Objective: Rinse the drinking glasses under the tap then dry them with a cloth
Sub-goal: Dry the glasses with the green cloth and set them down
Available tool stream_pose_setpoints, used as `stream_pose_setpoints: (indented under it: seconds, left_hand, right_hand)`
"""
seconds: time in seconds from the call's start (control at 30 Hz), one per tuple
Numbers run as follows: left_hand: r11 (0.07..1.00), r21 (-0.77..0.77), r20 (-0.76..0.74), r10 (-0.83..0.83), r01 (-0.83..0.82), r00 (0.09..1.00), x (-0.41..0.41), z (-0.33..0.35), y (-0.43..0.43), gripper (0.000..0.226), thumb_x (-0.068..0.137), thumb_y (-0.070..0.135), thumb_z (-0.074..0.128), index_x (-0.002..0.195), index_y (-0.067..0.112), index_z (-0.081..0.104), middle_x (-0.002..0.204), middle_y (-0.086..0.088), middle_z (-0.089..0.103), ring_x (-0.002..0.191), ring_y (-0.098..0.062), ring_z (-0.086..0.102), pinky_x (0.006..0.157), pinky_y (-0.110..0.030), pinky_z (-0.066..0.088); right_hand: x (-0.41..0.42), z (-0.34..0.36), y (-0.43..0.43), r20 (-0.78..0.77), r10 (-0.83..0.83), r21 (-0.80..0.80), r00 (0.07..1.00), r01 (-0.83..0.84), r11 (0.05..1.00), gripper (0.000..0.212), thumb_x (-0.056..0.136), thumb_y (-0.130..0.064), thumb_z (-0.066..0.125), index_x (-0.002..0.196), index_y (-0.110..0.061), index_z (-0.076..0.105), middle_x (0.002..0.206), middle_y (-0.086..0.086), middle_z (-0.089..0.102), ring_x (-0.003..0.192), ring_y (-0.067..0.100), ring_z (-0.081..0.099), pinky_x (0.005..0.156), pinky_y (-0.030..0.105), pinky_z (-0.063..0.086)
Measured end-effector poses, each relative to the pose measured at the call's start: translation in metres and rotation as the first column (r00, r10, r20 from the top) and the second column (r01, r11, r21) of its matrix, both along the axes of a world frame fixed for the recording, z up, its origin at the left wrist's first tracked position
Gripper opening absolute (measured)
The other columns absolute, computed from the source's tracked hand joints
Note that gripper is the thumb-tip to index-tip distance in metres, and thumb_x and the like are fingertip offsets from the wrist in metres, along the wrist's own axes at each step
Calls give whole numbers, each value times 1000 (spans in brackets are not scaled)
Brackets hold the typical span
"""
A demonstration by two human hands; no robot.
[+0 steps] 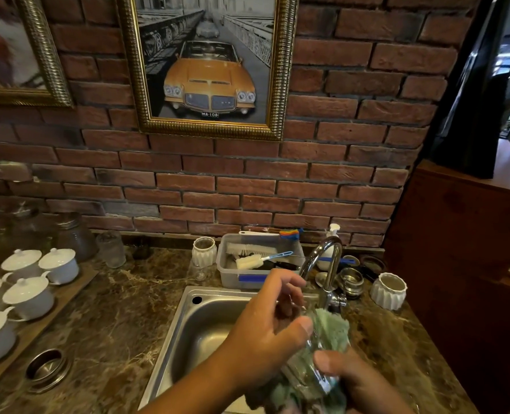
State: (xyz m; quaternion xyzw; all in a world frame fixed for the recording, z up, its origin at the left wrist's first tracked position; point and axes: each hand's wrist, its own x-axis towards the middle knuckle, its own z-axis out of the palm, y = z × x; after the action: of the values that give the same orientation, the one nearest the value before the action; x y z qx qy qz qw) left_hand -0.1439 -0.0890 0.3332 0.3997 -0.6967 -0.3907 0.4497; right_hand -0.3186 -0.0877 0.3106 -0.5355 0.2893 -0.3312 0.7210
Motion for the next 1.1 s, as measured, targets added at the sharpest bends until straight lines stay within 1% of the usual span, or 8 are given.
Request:
stream_pose_setpoints:
  seconds: [0.17, 0.27, 0.43, 0.53, 0.77, 0.87, 0.93, 1.1]
  left_hand:
    - [997, 60, 90, -44, 39, 995, 5, -6, -7, 45, 75, 63, 49, 119, 55, 43, 117, 8, 53, 107, -11, 56, 91, -32, 53]
    - [994, 111, 105, 11, -23, 994, 1, -7, -12, 37, 81, 62, 48, 117, 57, 42, 128, 13, 47, 115, -4, 55, 89, -24, 54]
    - [947, 253, 113, 173, -196, 978, -15, -6, -27, 12, 103, 45, 44, 115, 43, 44, 113, 4, 62, 99, -4, 63, 73, -16, 50]
    - [928, 289, 170, 193, -236, 966, -14, -7, -29, 25, 102, 50, 43, 123, 35, 46, 99, 7, 66, 89, -4, 65, 71, -21, 49]
    - [948, 72, -12, 312, -310, 950, -9, -4, -7, 24, 87, 45, 62, 108, 40, 51, 91, 11, 61, 83, 2, 58, 73, -22, 51]
    - [972, -18, -63, 232, -234, 971, -7, 3, 1, 42, 74, 51, 59, 114, 39, 51, 104, 21, 59, 98, 1, 59, 81, -19, 50]
    - [981, -85, -88, 167, -175, 982, -6, 6, 4, 43, 74, 48, 58, 115, 38, 51, 103, 13, 60, 99, -8, 60, 84, -26, 52]
    - [987, -161, -31, -8, 3, 999, -4, 12, 6, 44, 76, 47, 56, 118, 37, 48, 105, 5, 60, 101, -17, 60, 87, -39, 53]
  right_hand:
    - [5, -9, 2, 135, -49, 92, 990, 37, 995, 57, 73, -7, 76, 128, -10, 61, 130, 30, 61, 123, 45, 58, 103, 55, 49]
    - [7, -10, -1, -117, -196, -91, 974, 186, 978, 58, 72, -2, 81, 125, -14, 61, 117, 13, 72, 110, 30, 69, 91, 40, 58]
    - [21, -20, -8, -467, -626, -696, 625, 178, 696, 91, 65, -31, 85, 136, -43, 30, 118, -25, 55, 108, -7, 54, 83, 0, 42]
    - [30, -32, -6, -463, -716, -801, 522, 98, 590, 103, 66, -40, 83, 150, -33, 23, 124, -21, 42, 114, -5, 44, 82, -4, 32]
    - [24, -22, -7, -426, -478, -608, 769, 149, 780, 84, 55, -74, 77, 127, -66, 34, 125, -21, 59, 119, 5, 59, 100, 30, 51]
    - [13, 9, -6, -389, -330, -551, 860, 70, 832, 95, 58, -28, 82, 138, -44, 35, 123, -35, 58, 116, -11, 57, 93, 13, 50]
    - [5, 22, -5, -313, -196, -512, 929, 9, 859, 81, 64, -8, 80, 130, -43, 51, 128, -20, 63, 120, 3, 61, 95, 20, 51]
    - [-8, 15, -1, -7, 67, -141, 998, -67, 988, 80, 60, -11, 82, 132, -2, 50, 117, 15, 73, 110, 24, 70, 84, 28, 58]
